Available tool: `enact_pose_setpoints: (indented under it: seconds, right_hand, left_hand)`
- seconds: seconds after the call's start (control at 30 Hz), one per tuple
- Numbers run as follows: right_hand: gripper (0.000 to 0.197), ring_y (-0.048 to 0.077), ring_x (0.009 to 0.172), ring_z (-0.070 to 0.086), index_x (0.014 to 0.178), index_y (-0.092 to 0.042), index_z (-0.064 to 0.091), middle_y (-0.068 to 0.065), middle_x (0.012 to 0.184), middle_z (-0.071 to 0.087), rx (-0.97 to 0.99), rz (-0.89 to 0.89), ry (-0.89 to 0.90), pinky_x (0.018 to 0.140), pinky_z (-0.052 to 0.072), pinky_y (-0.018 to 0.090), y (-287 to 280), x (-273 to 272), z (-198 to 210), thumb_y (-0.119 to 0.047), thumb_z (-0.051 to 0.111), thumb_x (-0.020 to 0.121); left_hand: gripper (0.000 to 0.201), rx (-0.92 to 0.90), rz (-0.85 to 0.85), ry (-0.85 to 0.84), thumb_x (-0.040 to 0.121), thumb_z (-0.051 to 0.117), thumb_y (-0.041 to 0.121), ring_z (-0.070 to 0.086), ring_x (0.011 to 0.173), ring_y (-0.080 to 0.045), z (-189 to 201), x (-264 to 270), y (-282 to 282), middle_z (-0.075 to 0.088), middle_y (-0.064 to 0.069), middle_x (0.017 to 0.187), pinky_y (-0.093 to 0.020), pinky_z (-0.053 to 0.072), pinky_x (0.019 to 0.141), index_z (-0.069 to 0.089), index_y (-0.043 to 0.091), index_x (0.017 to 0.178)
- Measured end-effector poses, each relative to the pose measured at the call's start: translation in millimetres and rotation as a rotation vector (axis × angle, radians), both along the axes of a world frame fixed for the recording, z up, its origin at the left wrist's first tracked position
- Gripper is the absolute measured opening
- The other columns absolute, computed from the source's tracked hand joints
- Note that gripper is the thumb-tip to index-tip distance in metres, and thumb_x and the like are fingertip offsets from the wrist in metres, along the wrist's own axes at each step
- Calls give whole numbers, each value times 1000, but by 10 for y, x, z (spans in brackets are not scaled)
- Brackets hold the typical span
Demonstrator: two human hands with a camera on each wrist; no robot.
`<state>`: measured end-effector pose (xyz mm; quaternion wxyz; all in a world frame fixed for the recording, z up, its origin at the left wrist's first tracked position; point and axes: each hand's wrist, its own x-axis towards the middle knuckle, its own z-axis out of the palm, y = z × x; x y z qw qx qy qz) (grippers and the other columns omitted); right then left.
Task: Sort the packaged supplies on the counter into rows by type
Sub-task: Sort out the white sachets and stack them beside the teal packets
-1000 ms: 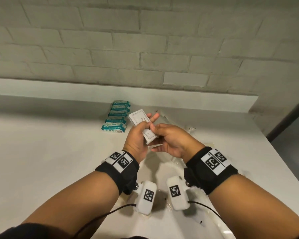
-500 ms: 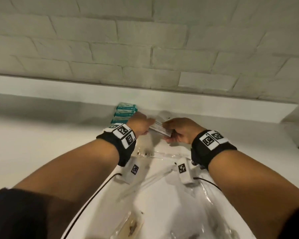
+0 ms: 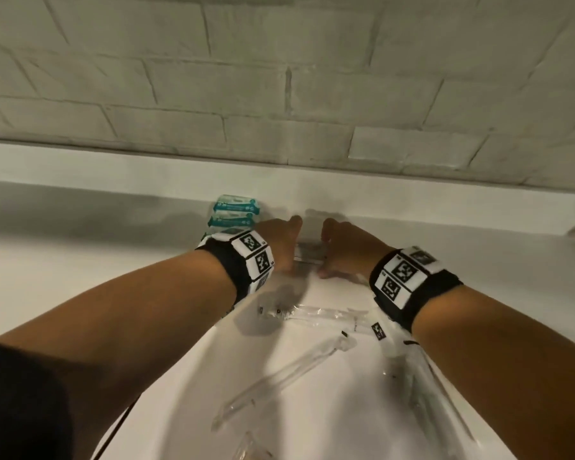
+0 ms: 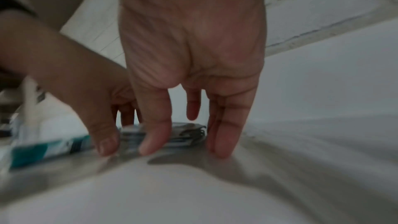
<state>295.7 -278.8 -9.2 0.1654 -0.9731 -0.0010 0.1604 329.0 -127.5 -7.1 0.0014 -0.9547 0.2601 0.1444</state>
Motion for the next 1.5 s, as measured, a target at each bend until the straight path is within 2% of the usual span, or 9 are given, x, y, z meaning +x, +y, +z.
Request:
enact_pose_setpoints:
  seconds: [0.27, 0.53, 0.7, 0.87, 0.97, 1.2, 1.37, 1.43, 1.5]
  right_hand:
    - [37, 29, 112, 56, 123, -9, 48, 12, 122, 58, -144, 23, -137, 85, 45, 34, 4, 201, -50, -10, 56, 87]
    - [62, 21, 123, 52, 135, -34, 52, 0, 136, 54, 20, -16, -236, 101, 37, 25, -58, 590, -60, -8, 67, 80]
    - [62, 21, 124, 51, 135, -33, 51, 0, 138, 52, 7, -13, -230, 103, 36, 24, -78, 736, -124, -14, 71, 80]
    - [59, 26, 124, 50, 133, -14, 49, 8, 136, 52, 1, -142, -125, 98, 40, 28, -167, 795, -132, -17, 72, 79]
    - [39, 32, 123, 51, 128, 2, 52, 16, 132, 54, -47, -155, -93, 95, 41, 28, -256, 754, -7, -11, 56, 91]
    - [31, 29, 118, 58, 122, 0, 59, 14, 126, 62, -58, -69, 15, 97, 45, 31, -132, 684, -10, -15, 51, 96]
    - [34, 32, 123, 53, 129, 3, 55, 20, 133, 55, 117, -158, -32, 105, 41, 35, -155, 614, 67, -6, 48, 96]
    - [38, 34, 123, 51, 132, -2, 54, 20, 135, 52, 140, -226, -162, 104, 41, 37, -272, 521, 86, -11, 48, 95]
    - [45, 37, 123, 47, 134, -14, 51, 17, 136, 47, -17, -229, -138, 101, 42, 39, -439, 347, 130, -25, 54, 90]
  left_hand:
    - [37, -37, 24, -178, 90, 57, 14, 61, 106, -34, -84, 228, -98, 61, -16, 116, -37, 45, 79, 44, 5, 123]
    - [24, -211, 190, -173, 92, 45, 3, 59, 109, -37, -175, 675, -153, 60, -21, 117, -40, 46, 91, 51, 0, 115]
    - [27, -306, 272, -158, 98, 45, 13, 57, 114, -35, -224, 779, -163, 59, -21, 124, -38, 44, 95, 53, -1, 120]
    - [57, -105, 259, 62, 94, 56, 18, 39, 136, -27, -231, 891, -121, 37, -12, 149, -33, 31, 110, 33, 5, 144]
    - [41, 70, 195, 124, 99, 44, 12, 39, 134, -30, -32, 941, -100, 41, -15, 146, -33, 28, 111, 44, -5, 136]
    - [42, 260, -5, 84, 98, 51, 13, 42, 133, -34, 129, 862, -169, 46, -21, 143, -33, 30, 108, 45, -8, 135]
    - [49, 102, 200, 116, 99, 48, 14, 28, 140, -38, 113, 796, -68, 33, -24, 150, -38, 19, 114, 36, -7, 141]
    - [40, -58, 244, 153, 100, 45, 14, 40, 133, -37, 203, 640, -99, 45, -22, 142, -39, 33, 106, 45, -5, 135]
    - [34, -195, 232, 46, 97, 45, 19, 58, 115, -33, 355, 422, -131, 61, -17, 124, -32, 48, 76, 56, 0, 123]
